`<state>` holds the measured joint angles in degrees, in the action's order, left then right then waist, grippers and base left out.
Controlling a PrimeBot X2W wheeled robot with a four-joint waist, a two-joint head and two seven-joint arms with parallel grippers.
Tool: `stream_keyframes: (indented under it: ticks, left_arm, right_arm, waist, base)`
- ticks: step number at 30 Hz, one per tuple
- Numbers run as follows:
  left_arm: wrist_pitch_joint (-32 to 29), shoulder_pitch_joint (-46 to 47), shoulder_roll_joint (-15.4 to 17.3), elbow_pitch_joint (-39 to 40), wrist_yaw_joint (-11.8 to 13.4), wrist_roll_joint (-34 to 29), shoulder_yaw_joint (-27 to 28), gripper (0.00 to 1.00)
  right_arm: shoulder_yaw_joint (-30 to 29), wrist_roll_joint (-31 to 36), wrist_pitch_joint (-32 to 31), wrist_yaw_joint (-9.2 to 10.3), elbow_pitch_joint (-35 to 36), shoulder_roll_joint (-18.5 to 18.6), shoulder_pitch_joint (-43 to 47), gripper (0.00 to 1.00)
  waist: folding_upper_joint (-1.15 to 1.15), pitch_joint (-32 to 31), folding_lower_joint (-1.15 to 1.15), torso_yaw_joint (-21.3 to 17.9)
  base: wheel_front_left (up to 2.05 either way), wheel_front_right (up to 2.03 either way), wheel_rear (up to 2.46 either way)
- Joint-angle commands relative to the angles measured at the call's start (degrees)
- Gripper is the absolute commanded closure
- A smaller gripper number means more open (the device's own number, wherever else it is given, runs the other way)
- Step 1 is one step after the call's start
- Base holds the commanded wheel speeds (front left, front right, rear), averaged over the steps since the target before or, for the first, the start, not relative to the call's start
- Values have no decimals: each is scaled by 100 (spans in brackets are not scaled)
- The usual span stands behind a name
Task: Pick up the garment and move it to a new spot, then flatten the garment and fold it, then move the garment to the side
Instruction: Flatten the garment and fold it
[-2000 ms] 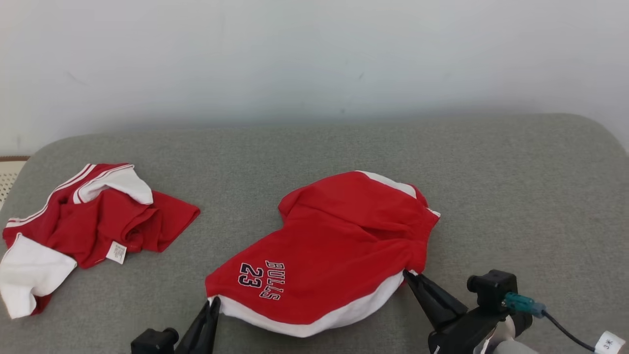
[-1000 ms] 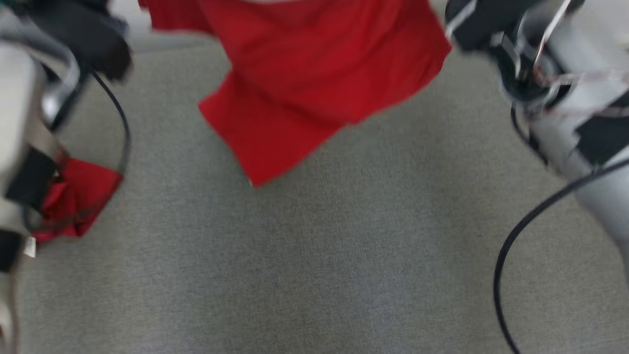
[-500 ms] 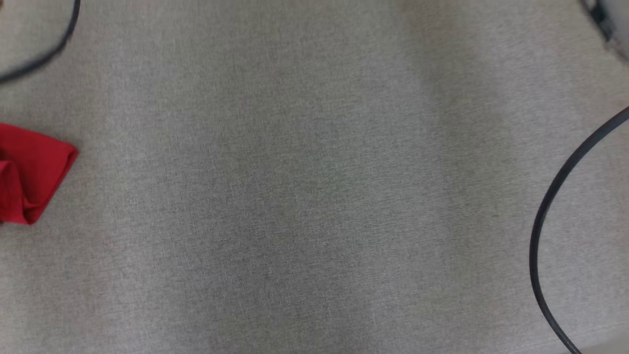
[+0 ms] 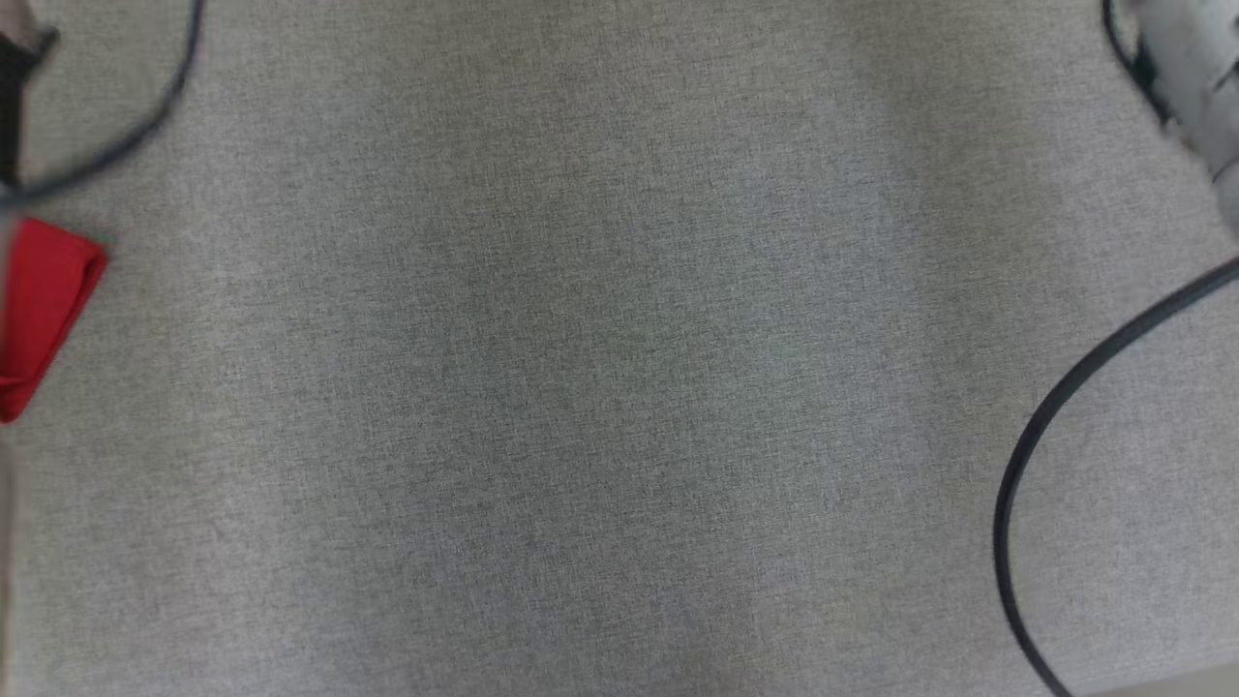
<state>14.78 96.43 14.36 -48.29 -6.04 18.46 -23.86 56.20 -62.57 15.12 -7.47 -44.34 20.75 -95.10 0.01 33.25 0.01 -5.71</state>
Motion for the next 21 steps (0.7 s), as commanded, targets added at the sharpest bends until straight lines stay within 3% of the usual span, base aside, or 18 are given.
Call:
stream_keyframes:
  ticks: [1,11,21]
  left_arm:
    - [44,-247,39,118,-16,2,40,100]
    - [36,-2384,204,1695,63,163,489,100]
    - [37,-4670,149,3029,246,313,790,100]
  right_arm:
    - [19,-10,13,-5,120,62,173,100]
    - [184,-117,15,-5,1293,436,1535,100]
    - [81,-208,15,-5,2135,651,3234,100]
  waist:
    - [-1,-20,-1,2]
    - [-1,-507,-1,-42]
    - [-1,-1247,-1,-42]
  base:
    - [0,0,0]
    - [0,0,0]
    - [0,0,0]
